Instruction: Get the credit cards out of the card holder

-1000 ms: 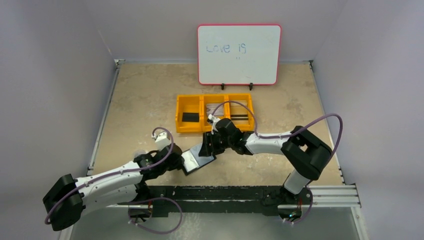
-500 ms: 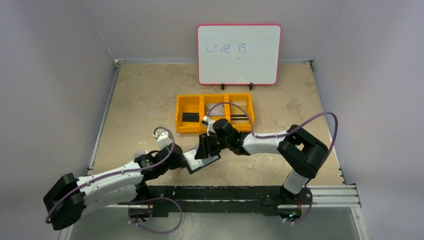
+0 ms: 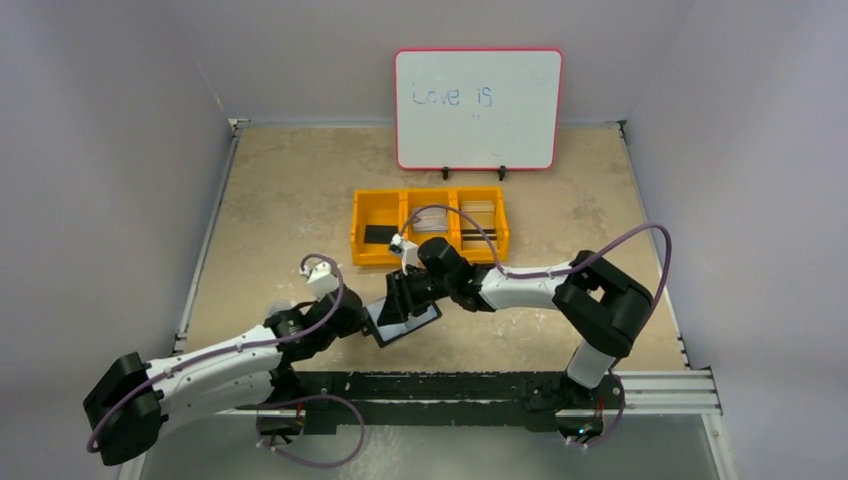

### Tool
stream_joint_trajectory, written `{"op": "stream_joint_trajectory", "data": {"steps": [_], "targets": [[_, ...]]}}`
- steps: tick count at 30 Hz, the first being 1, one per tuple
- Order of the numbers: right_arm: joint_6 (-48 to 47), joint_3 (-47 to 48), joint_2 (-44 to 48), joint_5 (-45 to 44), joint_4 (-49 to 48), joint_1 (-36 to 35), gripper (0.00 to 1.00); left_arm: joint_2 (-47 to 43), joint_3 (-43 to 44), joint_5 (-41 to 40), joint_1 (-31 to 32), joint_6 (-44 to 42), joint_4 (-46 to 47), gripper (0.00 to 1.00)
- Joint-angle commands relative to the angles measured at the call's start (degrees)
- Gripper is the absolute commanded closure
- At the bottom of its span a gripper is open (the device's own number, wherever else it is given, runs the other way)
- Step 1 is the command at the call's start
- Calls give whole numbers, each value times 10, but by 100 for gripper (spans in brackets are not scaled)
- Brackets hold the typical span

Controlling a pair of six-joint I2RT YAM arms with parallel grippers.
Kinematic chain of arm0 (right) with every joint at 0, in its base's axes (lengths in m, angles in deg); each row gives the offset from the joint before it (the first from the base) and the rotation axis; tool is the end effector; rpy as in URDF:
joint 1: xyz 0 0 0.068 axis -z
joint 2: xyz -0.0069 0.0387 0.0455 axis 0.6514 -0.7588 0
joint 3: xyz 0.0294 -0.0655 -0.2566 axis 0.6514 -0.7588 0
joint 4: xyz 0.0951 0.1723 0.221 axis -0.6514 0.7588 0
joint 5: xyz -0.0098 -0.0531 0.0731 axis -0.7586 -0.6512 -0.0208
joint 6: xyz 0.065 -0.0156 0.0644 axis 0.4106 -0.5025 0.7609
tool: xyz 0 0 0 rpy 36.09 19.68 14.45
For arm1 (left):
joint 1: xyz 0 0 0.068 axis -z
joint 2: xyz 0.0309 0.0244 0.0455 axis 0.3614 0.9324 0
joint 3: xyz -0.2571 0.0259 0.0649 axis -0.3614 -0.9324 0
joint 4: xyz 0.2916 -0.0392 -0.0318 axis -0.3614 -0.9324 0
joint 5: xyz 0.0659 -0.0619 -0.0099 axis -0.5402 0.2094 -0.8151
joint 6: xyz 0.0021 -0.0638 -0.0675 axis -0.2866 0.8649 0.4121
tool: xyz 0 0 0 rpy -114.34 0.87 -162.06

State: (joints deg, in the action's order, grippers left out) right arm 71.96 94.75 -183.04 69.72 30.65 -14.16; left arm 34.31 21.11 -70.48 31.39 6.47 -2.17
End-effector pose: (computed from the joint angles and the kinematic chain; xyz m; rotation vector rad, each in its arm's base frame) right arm 0.2032 0.3587 0.1226 -0.6885 2.2612 1.4454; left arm 0.1606 -0.1497 0.0956 -0.5330 2.3337 -0.4749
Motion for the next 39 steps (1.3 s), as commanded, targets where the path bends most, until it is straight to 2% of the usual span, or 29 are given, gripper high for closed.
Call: {"op": "stream_joint_trajectory", "data": {"steps": [1, 2, 6, 10, 16, 20, 24, 32, 39], "targets": [[-24, 16, 49, -56, 48, -2, 47, -49, 16, -50, 2, 36, -57, 81], [-24, 12, 63, -74, 60, -2, 47, -66, 17, -58, 1, 43, -73, 76], [-20, 3, 114, -195, 124, -2, 47, -116, 31, -76, 1, 48, -113, 69], [3, -2, 138, -309, 184, 2, 50, -137, 52, -68, 2, 18, -86, 66], [12, -24, 137, -272, 158, 19, 58, -85, 72, -6, 1, -32, 33, 60], [19, -38, 129, -243, 138, 30, 62, -30, 68, 31, 2, -28, 112, 60], [19, -49, 115, -199, 114, 49, 63, 17, 56, 58, 2, -16, 177, 60], [6, -48, 77, -150, 97, 56, 66, 65, 48, 72, 2, -5, 211, 58], [-9, -43, 74, -188, 123, 57, 67, 74, 37, 73, 2, 2, 215, 58]]}}
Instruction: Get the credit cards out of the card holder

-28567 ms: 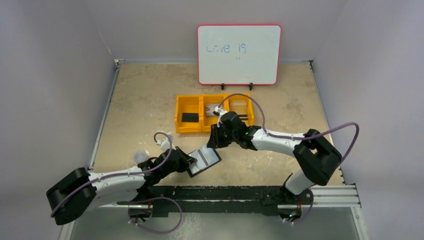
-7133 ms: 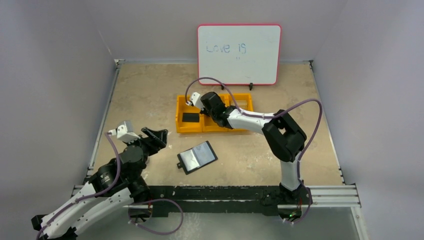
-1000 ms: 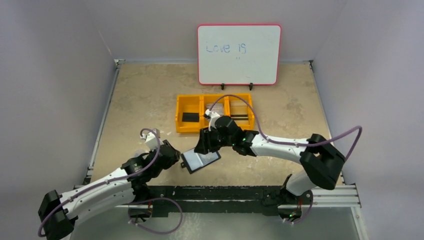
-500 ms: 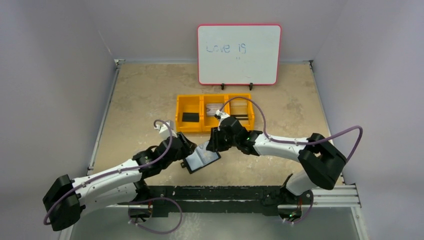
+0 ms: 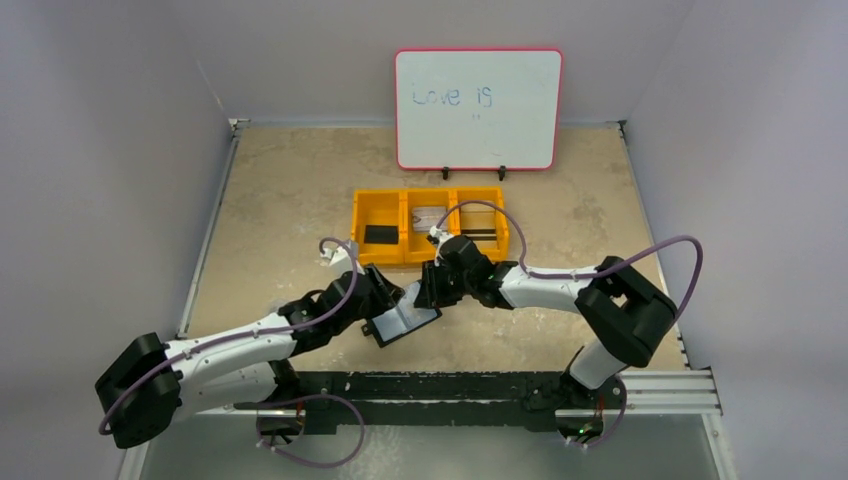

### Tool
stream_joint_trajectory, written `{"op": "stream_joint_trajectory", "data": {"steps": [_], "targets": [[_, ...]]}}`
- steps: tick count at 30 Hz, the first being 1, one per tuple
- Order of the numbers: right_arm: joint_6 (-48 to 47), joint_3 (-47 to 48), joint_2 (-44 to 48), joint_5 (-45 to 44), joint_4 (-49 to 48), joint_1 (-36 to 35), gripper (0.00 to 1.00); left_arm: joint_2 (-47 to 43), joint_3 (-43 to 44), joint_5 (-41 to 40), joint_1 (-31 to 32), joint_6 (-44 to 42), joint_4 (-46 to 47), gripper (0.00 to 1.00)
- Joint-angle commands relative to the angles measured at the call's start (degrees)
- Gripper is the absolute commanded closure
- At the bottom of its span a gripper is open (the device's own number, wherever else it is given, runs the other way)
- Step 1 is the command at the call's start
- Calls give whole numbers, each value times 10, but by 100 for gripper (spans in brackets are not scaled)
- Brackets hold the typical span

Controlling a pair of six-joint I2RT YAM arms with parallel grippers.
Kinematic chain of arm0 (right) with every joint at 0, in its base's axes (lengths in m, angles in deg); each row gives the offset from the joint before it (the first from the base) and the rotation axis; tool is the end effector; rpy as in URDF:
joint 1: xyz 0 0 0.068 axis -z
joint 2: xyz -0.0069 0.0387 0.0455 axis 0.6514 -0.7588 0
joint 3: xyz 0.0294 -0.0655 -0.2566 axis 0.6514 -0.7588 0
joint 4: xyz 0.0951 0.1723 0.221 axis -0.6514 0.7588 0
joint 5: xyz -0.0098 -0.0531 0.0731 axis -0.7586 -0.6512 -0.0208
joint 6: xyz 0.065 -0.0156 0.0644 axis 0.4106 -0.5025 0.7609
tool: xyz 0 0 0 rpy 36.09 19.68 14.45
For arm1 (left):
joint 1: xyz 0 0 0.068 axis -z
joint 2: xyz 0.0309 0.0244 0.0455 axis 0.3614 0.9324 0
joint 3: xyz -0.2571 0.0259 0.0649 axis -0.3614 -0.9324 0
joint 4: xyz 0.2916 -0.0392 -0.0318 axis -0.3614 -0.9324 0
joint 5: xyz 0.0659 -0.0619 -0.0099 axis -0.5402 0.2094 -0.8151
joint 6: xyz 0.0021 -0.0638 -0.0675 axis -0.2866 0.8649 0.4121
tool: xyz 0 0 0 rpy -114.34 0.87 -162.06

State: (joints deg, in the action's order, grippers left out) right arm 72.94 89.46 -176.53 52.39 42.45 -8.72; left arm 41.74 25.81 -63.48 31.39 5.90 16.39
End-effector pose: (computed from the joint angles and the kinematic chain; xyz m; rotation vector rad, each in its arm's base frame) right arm 0.2325 0.2973 0.1015 -0.3266 2.4276 1.0139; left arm 0.1851 -0.1973 0.1309 -0.5056 2.2167 -0.8425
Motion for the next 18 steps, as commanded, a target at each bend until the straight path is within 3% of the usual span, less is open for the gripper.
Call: {"op": "stream_joint_trajectory", "data": {"steps": [1, 18], "targets": [[-22, 13, 8, -18, 10, 2, 67, 1, -11, 3, 2, 8, 29, 58], [-32, 34, -6, -28, 36, 3, 65, 59, -23, 37, 2, 1, 47, 58]]}}
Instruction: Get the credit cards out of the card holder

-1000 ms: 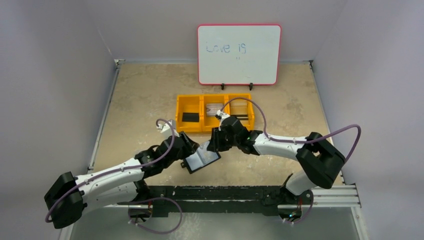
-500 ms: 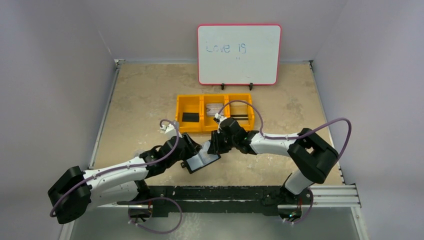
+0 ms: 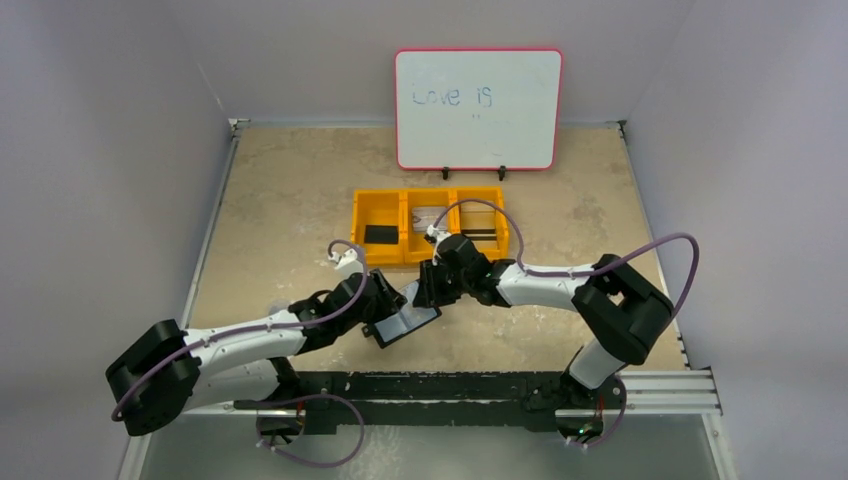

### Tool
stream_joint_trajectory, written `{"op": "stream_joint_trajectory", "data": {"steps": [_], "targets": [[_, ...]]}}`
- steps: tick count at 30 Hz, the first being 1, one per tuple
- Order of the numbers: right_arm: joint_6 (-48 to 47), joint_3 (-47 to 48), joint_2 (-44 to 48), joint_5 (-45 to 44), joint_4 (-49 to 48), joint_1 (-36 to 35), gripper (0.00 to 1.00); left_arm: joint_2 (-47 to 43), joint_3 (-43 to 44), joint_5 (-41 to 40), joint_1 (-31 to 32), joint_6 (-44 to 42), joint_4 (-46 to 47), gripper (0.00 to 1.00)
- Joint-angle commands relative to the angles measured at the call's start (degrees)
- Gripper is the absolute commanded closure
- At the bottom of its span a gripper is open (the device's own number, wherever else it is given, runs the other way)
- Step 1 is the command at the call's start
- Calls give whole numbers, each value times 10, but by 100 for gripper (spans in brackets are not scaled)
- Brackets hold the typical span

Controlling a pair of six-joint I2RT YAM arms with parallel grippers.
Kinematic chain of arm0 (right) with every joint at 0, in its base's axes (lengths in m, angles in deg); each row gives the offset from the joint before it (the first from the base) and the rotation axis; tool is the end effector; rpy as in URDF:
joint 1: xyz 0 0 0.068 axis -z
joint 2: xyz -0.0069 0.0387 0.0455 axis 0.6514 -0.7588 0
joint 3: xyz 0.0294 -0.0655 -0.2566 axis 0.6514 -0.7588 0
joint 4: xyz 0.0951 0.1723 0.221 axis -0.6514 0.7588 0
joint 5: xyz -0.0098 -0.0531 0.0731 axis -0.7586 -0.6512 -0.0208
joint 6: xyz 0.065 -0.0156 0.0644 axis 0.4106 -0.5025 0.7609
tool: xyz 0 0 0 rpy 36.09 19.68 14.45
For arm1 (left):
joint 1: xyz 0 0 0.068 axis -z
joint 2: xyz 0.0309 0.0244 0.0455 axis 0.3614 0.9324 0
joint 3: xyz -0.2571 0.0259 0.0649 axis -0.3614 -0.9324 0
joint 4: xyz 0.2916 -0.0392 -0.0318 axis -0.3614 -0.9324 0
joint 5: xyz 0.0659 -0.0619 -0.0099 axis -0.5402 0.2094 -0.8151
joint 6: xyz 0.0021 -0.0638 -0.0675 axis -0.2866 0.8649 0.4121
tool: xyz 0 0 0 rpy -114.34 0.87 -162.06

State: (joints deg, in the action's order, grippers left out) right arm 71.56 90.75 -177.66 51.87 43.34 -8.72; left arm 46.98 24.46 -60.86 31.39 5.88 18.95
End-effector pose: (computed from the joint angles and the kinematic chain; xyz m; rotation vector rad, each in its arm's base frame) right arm 0.2359 0.3002 0.1003 -0.3492 2.4288 0.9863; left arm 0.1824 -0.1998 0.1039 -0.4807 2.3032 -0.8102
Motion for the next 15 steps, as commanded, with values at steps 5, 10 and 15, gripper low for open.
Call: {"op": "stream_joint_trajectory", "data": {"steps": [5, 10, 15], "targets": [[-16, 30, 21, -37, 41, 3, 65, 6, -24, 11, 2, 7, 29, 58], [-32, 53, 6, -47, 70, 2, 65, 16, -27, 8, 1, 5, 19, 58], [-34, 44, -10, -17, 47, 3, 67, 14, -32, 8, 2, 5, 23, 58]]}}
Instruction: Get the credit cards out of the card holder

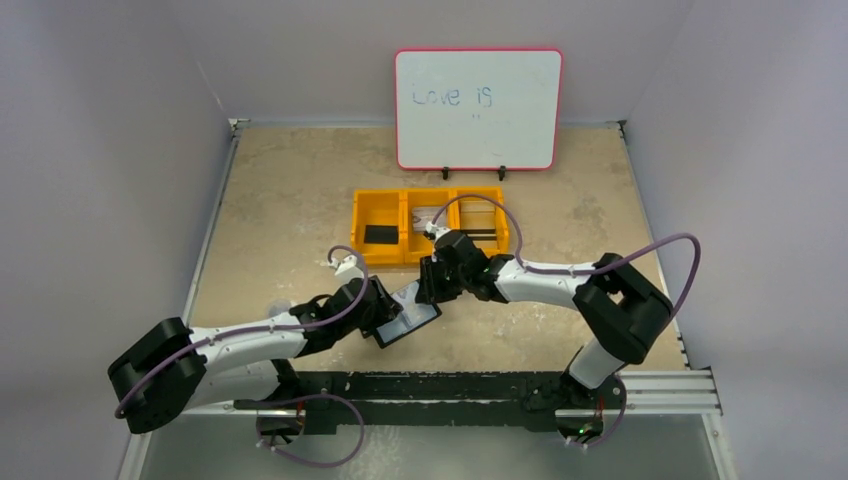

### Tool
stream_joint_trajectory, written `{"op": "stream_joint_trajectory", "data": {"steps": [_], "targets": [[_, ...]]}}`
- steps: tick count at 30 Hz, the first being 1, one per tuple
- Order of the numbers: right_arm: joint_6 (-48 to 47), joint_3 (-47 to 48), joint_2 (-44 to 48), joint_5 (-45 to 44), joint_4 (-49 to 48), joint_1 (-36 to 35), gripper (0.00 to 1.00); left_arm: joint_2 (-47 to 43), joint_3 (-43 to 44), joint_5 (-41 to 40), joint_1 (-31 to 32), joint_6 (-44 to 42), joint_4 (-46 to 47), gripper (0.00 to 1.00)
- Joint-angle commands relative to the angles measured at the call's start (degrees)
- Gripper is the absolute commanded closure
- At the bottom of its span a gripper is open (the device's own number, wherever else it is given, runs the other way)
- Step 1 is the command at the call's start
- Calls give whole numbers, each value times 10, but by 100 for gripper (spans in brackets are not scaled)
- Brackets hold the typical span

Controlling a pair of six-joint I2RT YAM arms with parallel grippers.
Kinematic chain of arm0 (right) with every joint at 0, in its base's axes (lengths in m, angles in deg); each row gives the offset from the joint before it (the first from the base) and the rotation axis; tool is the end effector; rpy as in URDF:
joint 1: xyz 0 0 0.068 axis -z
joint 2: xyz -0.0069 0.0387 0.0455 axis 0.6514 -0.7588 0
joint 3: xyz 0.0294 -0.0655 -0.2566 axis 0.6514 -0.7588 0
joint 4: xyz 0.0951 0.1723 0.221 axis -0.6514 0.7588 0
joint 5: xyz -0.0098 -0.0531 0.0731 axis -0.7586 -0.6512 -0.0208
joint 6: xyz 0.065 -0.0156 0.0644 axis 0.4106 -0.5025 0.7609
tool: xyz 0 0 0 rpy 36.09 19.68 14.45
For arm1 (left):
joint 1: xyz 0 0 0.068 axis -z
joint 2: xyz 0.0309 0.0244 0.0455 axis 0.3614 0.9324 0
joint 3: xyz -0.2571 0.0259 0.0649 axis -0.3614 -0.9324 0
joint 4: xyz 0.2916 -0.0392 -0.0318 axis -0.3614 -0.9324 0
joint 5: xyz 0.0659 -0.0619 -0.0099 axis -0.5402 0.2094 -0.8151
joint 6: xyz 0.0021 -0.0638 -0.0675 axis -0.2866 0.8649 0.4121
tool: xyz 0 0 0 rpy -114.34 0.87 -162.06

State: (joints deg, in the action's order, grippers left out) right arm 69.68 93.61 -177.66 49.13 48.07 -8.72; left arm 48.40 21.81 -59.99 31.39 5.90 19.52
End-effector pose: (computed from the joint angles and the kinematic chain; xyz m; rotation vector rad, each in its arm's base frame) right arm 0.2425 0.3018 0.1077 -0.3590 2.4373 0.9028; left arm 0.1749 -0.1920 0.0819 -0.4720 2.3616 -0.7617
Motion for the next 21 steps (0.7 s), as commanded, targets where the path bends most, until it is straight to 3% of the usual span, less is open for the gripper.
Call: {"op": "stream_joint_trajectory", "data": {"steps": [1, 6, 10, 15, 21], "targets": [[-17, 16, -13, 2, -9, 2, 68, -1, -6, -2, 2, 5, 18, 58], [-5, -2, -20, 47, -33, 2, 72, 3, -5, -3, 2, 5, 26, 58], [-10, -2, -25, 37, -34, 3, 86, 6, -3, -3, 1, 5, 30, 58], [-7, -11, -22, 49, -47, 2, 87, 13, -4, -10, 2, 9, 31, 58], [21, -47, -23, 96, -95, -1, 95, 13, -26, -14, 2, 32, 65, 59]]}}
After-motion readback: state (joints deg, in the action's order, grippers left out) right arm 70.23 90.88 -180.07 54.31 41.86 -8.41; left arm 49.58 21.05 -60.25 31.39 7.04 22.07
